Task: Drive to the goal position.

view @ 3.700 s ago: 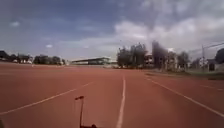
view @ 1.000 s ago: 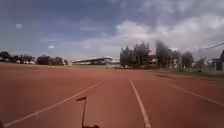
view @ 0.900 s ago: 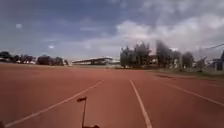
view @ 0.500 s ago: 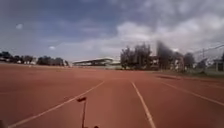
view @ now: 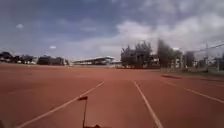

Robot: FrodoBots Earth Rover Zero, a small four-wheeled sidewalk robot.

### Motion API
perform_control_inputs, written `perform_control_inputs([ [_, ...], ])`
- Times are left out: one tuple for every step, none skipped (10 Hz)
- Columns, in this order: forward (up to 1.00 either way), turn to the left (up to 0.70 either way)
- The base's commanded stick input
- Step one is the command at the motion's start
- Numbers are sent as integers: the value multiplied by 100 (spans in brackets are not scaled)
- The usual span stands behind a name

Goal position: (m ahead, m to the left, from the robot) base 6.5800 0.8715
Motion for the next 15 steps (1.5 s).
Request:
perform_control_inputs([
  [70,0],
  [70,0],
  [70,0],
  [70,0],
  [70,0],
  [70,0],
  [70,0],
  [70,0],
  [70,0],
  [70,0],
  [70,0],
  [70,0],
  [70,0],
  [70,0],
  [70,0],
])
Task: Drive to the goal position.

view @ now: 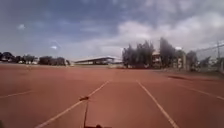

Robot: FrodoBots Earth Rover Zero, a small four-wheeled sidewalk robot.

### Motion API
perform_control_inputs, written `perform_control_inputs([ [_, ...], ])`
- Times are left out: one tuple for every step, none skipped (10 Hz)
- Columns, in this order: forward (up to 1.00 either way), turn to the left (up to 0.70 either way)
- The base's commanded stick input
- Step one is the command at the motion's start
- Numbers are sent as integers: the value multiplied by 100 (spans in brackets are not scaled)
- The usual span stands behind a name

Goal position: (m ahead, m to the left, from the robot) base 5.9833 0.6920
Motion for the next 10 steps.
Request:
perform_control_inputs([
  [70,0],
  [70,0],
  [70,0],
  [70,0],
  [70,0],
  [70,0],
  [70,0],
  [70,0],
  [70,0],
  [70,0],
])
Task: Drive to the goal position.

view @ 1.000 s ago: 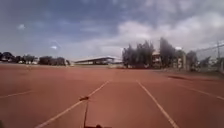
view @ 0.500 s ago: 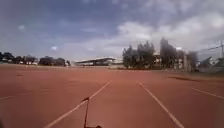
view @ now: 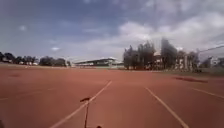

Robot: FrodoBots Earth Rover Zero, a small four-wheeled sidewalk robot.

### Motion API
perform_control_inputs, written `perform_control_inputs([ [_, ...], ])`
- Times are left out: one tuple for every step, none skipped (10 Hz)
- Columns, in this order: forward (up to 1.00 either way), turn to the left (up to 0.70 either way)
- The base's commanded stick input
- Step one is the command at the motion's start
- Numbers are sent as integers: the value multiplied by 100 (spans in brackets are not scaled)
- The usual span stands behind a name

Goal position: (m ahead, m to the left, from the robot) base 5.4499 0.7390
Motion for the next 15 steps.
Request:
perform_control_inputs([
  [70,0],
  [70,0],
  [70,0],
  [70,0],
  [70,0],
  [70,0],
  [70,0],
  [70,0],
  [70,0],
  [70,0],
  [70,0],
  [70,0],
  [70,0],
  [70,0],
  [70,0],
])
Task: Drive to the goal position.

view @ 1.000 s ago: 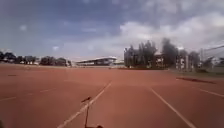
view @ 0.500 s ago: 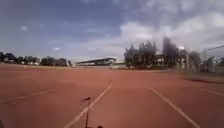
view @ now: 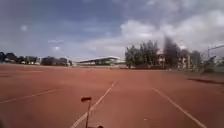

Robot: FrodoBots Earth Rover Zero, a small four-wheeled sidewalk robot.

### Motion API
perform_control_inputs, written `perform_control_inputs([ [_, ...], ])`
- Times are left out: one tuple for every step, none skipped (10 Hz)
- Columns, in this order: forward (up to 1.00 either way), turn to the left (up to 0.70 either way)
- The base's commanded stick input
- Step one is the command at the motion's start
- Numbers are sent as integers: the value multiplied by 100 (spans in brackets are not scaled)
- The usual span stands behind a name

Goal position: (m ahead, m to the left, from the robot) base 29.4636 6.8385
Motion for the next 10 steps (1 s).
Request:
perform_control_inputs([
  [70,0],
  [70,0],
  [70,0],
  [70,0],
  [70,0],
  [70,0],
  [70,0],
  [70,0],
  [70,0],
  [70,0],
])
